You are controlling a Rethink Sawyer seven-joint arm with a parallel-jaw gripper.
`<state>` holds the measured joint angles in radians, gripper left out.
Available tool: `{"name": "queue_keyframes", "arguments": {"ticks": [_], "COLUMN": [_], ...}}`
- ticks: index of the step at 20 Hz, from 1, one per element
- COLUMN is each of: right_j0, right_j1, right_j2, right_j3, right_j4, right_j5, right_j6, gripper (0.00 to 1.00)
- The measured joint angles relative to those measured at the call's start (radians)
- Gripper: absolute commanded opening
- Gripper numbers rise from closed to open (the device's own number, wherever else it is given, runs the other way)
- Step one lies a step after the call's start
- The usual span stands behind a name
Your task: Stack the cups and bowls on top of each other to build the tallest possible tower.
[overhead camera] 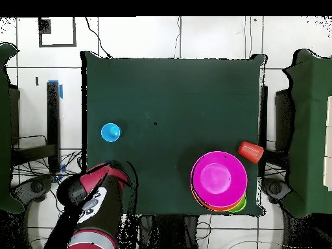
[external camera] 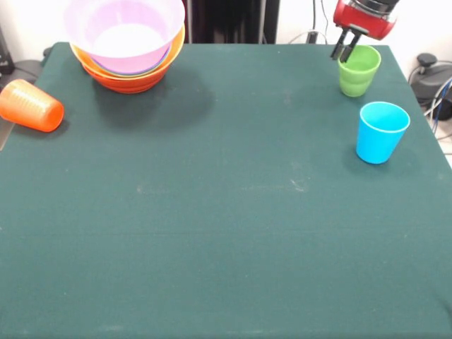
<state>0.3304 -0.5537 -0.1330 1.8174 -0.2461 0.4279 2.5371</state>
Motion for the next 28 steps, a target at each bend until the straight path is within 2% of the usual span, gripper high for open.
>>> {"name": "queue_keyframes", "arguments": {"ticks": [5, 7, 11, 12, 13, 16, 18, 19, 21, 22, 24, 27, 28], "right_j0": [-0.004, -0.034, -0.259, -0.399, -0.464, -0.724, -0.844, -0.927, -1.013, -1.105, -1.186, -1.258, -1.263], "right_j1": [-0.003, -0.017, -0.085, -0.117, -0.131, -0.182, -0.206, -0.224, -0.245, -0.27, -0.293, -0.318, -0.321], "right_j2": [-0.001, 0.015, 0.125, 0.186, 0.215, 0.327, 0.378, 0.414, 0.452, 0.494, 0.535, 0.581, 0.585], "right_j3": [0.002, 0.013, 0.075, 0.105, 0.118, 0.167, 0.19, 0.206, 0.223, 0.242, 0.26, 0.282, 0.284], "right_j4": [0.0, 0.0, -0.002, -0.006, -0.008, -0.023, -0.028, -0.031, -0.034, -0.04, -0.049, -0.063, -0.065], "right_j5": [0.0, 0.0, 0.0, 0.0, 0.0, 0.001, 0.008, 0.019, 0.035, 0.061, 0.089, 0.124, 0.127], "right_j6": [0.0, 0.0, -0.008, -0.027, -0.038, -0.097, -0.138, -0.172, -0.215, -0.272, -0.334, -0.414, -0.422], "gripper": [0.0, 0.0, 0.0, 0.0, 0.0, 0.0, 0.0, 0.0, 0.0, 0.0, 0.0, 0.0, 0.0]}}
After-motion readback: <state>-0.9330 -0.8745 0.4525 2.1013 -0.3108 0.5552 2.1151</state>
